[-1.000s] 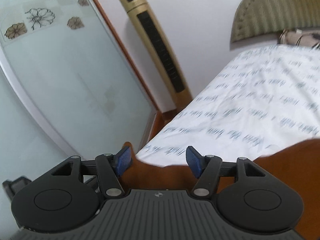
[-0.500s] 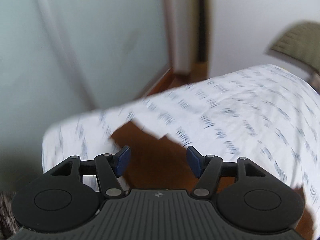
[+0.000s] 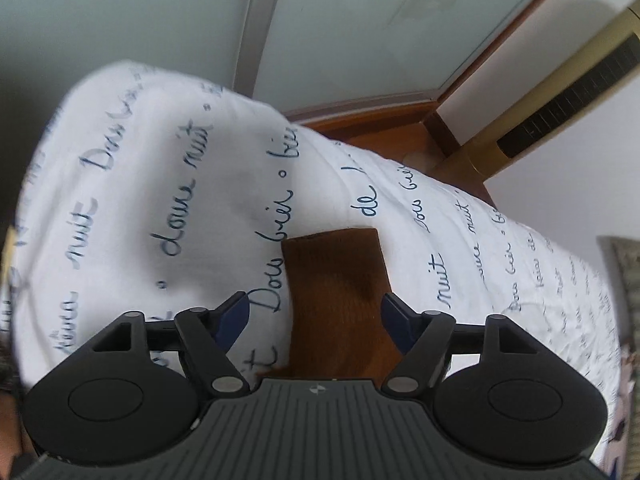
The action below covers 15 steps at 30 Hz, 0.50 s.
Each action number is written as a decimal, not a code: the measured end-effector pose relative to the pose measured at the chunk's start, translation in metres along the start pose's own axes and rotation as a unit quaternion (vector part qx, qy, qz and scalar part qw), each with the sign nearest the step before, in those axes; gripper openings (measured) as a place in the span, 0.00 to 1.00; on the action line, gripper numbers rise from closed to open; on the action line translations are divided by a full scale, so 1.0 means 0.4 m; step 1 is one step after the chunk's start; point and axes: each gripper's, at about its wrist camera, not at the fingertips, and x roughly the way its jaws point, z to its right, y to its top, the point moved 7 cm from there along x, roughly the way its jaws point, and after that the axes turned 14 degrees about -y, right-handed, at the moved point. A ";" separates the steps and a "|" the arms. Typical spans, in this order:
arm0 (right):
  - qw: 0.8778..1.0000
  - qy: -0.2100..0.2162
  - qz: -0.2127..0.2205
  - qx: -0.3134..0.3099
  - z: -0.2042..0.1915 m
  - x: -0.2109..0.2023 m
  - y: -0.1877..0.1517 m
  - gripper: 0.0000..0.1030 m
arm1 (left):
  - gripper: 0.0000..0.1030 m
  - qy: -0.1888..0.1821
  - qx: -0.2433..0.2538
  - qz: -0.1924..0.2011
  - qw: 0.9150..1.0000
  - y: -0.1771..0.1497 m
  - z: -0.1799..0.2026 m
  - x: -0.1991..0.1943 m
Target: Fold small clothes
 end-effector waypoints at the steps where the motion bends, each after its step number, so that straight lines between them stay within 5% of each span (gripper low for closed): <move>1: 1.000 -0.001 -0.003 -0.005 -0.006 0.010 0.002 0.69 | 0.04 0.000 0.000 -0.002 1.000 -0.001 0.000 0.002; 4: 1.000 -0.019 -0.012 -0.016 -0.022 0.045 0.002 0.65 | 0.04 -0.003 -0.002 -0.004 1.000 -0.002 -0.002 0.006; 8: 0.999 -0.009 -0.040 0.016 -0.013 0.067 -0.008 0.16 | 0.04 -0.005 -0.006 -0.004 1.000 -0.003 -0.005 0.004; 15: 0.996 -0.021 -0.003 0.087 0.063 -0.003 -0.047 0.12 | 0.05 -0.005 -0.002 -0.002 1.000 0.001 -0.003 -0.013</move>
